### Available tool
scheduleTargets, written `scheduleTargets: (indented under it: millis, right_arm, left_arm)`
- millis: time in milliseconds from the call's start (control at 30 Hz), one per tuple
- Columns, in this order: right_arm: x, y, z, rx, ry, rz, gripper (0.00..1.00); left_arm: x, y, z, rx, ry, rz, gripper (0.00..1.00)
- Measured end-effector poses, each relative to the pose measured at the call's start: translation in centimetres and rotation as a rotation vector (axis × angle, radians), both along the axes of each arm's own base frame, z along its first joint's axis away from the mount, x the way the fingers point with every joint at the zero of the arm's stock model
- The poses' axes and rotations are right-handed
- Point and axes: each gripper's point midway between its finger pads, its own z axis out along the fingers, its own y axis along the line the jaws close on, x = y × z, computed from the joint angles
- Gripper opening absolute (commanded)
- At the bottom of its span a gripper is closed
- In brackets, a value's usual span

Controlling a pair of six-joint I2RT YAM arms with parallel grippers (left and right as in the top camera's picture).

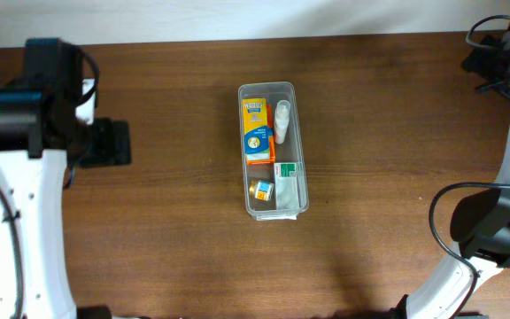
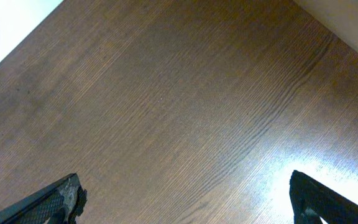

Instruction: Pack container

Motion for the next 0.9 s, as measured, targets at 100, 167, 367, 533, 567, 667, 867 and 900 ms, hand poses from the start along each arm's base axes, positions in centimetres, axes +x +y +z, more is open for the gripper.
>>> scheduleTargets:
  millis: [100,167,367,533,567,667,867,900]
  right_arm:
    - [0.0,0.0,0.0,0.000,0.000,0.000,0.98]
    - [0.0,0.0,0.0,0.000,0.001,0.000,0.98]
    - [0.0,0.0,0.0,0.000,0.000,0.000,0.98]
    - [0.0,0.0,0.0,0.000,0.000,0.000,0.98]
    - [0.0,0.0,0.0,0.000,0.000,0.000,0.98]
    - [0.0,0.0,0.0,0.000,0.001,0.000,0.98]
    - [0.0,0.0,0.0,0.000,0.000,0.000,0.98]
    - [0.0,0.0,0.0,0.000,0.000,-0.001,0.98]
  left_arm:
    - [-2.2,1.1,0.5,-0.005,-0.020,0.043,0.99]
    - [-3.7,1.7,1.3,-0.011,-0.061,0.074,0.99]
    - [-6.6,2.3,5.0,-0.023,-0.271,0.149,0.99]
    - [-7.8,1.8,6.5,-0.056,-0.363,0.185,0.99]
    - [-7.8,1.8,6.6,-0.061,-0.367,0.188,0.99]
    - [-7.9,1.7,6.6,-0.069,-0.370,0.192,0.99]
    - [-8.3,1.3,6.2,-0.089,-0.349,0.195,0.99]
    - [-8.2,1.3,6.2,-0.091,-0.350,0.195,0.99]
